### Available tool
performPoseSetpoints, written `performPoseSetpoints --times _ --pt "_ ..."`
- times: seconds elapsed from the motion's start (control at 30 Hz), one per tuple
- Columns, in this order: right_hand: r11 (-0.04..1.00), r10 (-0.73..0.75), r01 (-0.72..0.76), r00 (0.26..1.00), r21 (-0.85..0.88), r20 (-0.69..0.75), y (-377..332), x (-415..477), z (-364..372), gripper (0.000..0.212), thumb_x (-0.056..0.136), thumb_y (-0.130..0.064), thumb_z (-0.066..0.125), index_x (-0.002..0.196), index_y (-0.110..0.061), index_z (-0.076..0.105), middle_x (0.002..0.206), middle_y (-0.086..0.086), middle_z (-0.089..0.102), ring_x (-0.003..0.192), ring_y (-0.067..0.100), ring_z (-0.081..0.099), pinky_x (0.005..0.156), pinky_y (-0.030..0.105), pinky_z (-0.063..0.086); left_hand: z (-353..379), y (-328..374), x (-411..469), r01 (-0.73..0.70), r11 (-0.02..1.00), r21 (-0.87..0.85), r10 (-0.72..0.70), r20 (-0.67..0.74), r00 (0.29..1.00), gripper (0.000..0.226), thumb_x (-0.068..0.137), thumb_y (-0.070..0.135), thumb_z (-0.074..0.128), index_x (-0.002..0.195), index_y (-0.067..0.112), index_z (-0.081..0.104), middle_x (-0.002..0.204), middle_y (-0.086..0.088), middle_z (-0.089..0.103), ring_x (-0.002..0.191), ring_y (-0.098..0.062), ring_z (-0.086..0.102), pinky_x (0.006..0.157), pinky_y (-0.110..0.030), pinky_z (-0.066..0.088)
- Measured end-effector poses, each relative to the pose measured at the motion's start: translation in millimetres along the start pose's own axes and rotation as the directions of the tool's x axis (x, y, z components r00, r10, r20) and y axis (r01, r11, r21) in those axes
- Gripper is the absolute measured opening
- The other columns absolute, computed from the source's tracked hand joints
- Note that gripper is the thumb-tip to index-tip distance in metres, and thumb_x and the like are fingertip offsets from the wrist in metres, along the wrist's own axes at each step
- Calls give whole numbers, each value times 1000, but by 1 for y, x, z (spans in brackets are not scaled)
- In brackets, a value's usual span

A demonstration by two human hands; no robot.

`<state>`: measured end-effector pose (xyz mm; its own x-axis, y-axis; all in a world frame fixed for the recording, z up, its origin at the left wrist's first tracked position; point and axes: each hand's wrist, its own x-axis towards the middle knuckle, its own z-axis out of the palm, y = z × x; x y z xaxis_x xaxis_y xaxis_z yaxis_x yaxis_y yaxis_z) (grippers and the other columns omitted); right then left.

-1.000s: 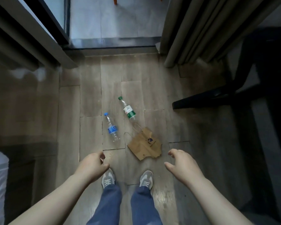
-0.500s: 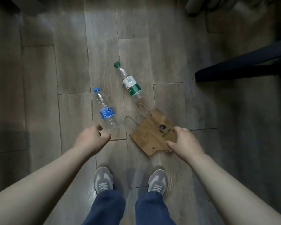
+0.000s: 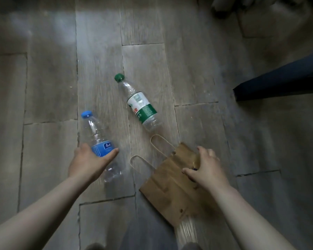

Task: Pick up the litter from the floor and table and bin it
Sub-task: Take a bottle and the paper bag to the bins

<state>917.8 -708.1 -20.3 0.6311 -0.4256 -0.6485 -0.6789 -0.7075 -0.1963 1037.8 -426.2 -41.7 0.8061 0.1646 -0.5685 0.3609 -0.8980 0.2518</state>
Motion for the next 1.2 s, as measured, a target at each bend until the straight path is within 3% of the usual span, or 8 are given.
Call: performPoseSetpoints --times 0.17,0.23,0.37,0.53,0.7,0.83,1.07,1.2 --pt "997 -72 74 992 11 -107 14 24 39 94 73 -56 73 147 -22 25 139 4 35 128 26 40 104 37 39 37 -10 28 -34 988 -148 18 -110 994 84 58 67 76 109 6 51 107 -15 56 89 -30 58 72 -41 51" --pt "996 -90 91 983 3 -160 18 27 48 92 73 -56 73 146 -23 27 136 2 37 127 24 40 100 35 40 44 -11 32 -59 986 -154 36 -146 989 85 58 63 78 112 5 47 110 -15 53 90 -28 55 67 -37 45" --pt "993 -120 113 967 -44 -226 18 32 55 86 74 -57 71 142 -23 32 131 0 39 125 22 38 100 34 40 46 -11 36 -102 975 -196 79 -118 990 85 60 59 79 118 7 44 112 -13 51 87 -24 53 61 -33 41" --pt "995 -104 103 977 -13 -185 11 39 46 75 71 -54 75 131 -22 43 126 1 44 121 22 43 99 33 41 42 -11 30 -104 960 -259 85 -85 993 78 66 49 80 120 8 41 103 -7 50 77 -16 52 54 -27 39" --pt "976 -147 174 971 133 -190 1 28 29 47 76 -39 75 111 -22 48 104 -2 58 97 18 58 80 32 49 32 -2 18 -123 932 -341 114 -45 992 90 71 38 79 141 11 30 106 -3 49 81 -14 54 59 -27 43" --pt "940 -166 216 966 264 -200 -12 8 0 40 77 -29 75 106 -22 48 94 -3 62 86 15 61 76 38 54 -1 13 4 -141 928 -345 133 -46 990 95 68 39 79 144 16 27 106 0 47 83 -14 52 68 -29 43" --pt "948 -174 226 957 223 -231 -61 -76 -104 36 73 -29 69 102 -21 48 92 1 63 86 25 61 65 30 43 -107 56 -75 -109 920 -377 93 -58 994 92 65 35 77 142 20 29 89 9 50 74 -5 51 59 -25 41" --pt "951 -151 215 951 224 -269 -80 -143 -182 39 73 -32 69 105 -23 49 96 2 65 91 28 62 70 34 49 -179 87 -145 -110 916 -385 101 -44 994 93 67 34 77 144 21 27 88 12 45 72 1 47 56 -19 35"
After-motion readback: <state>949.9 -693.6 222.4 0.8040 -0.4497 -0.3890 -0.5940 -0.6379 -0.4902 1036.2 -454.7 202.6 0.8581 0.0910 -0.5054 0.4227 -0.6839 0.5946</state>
